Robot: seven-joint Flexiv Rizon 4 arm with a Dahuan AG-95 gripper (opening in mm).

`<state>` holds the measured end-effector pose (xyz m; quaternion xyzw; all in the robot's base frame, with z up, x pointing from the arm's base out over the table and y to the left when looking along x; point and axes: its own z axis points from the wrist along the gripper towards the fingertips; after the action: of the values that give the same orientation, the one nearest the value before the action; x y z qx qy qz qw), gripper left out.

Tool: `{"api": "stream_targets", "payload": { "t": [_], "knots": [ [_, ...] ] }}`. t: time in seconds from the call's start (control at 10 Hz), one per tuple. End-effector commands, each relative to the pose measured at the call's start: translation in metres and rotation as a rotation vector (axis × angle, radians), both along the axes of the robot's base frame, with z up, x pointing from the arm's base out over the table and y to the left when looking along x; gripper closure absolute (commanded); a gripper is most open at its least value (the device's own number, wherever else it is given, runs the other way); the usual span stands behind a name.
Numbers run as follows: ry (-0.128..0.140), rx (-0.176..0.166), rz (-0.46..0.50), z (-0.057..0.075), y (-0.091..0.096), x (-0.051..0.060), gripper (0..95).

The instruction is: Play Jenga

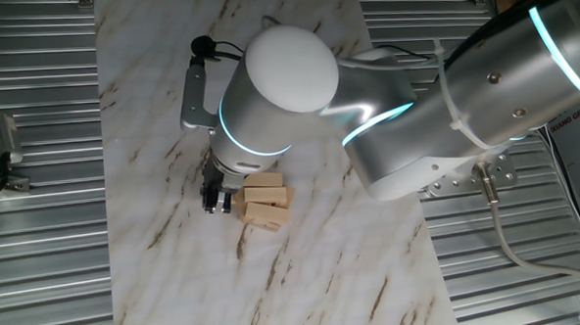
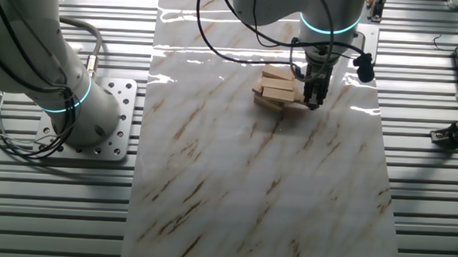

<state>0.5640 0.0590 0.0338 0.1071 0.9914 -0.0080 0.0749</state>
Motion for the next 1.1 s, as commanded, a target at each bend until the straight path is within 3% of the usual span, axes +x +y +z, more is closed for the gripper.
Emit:
{"api": "stream_targets", "payload": {
  "t": [0.1, 1.1],
  "knots": [
    [0.000, 0.000, -0.001, -0.0004, -0.0002, 0.0015, 95.0],
    [-0.010, -0.001, 0.002, 0.0005, -0.0006, 0.0055, 95.0]
  ]
}}
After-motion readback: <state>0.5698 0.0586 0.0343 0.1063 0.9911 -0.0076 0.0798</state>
